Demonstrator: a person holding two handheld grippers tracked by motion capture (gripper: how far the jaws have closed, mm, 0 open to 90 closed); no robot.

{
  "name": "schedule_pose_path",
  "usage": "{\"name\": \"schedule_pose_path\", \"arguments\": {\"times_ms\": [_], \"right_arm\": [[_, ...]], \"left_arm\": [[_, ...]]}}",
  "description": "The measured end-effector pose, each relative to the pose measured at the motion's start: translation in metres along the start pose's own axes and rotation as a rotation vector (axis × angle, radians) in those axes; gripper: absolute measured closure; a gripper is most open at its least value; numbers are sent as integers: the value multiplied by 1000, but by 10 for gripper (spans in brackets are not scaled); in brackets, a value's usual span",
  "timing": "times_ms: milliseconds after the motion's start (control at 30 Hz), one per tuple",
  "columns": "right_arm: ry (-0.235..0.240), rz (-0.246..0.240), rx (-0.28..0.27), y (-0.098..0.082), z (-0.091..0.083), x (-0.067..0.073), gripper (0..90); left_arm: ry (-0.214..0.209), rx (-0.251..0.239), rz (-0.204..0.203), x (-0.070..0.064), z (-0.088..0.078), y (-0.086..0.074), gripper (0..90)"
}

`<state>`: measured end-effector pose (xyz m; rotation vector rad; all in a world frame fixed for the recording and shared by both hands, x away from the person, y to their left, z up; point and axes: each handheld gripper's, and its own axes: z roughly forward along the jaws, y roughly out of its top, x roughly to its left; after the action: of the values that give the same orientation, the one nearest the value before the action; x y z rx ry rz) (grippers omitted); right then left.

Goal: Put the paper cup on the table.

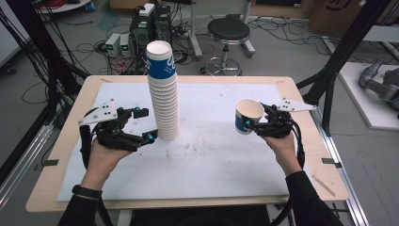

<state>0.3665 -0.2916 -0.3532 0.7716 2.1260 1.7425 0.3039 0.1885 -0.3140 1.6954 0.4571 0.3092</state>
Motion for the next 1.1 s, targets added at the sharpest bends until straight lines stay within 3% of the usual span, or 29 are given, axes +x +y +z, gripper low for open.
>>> {"name": "schedule_pose_path", "arguments": {"times_ms": [667,1100], "right_arm": [[-77,46,-2,-27,12,-13,224],[-111,78,27,-49,29,-25,228]], "left_arm": [[-13,-1,-4,1,7,-3,172],[-14,-7,-2,0,6,-2,172]]}}
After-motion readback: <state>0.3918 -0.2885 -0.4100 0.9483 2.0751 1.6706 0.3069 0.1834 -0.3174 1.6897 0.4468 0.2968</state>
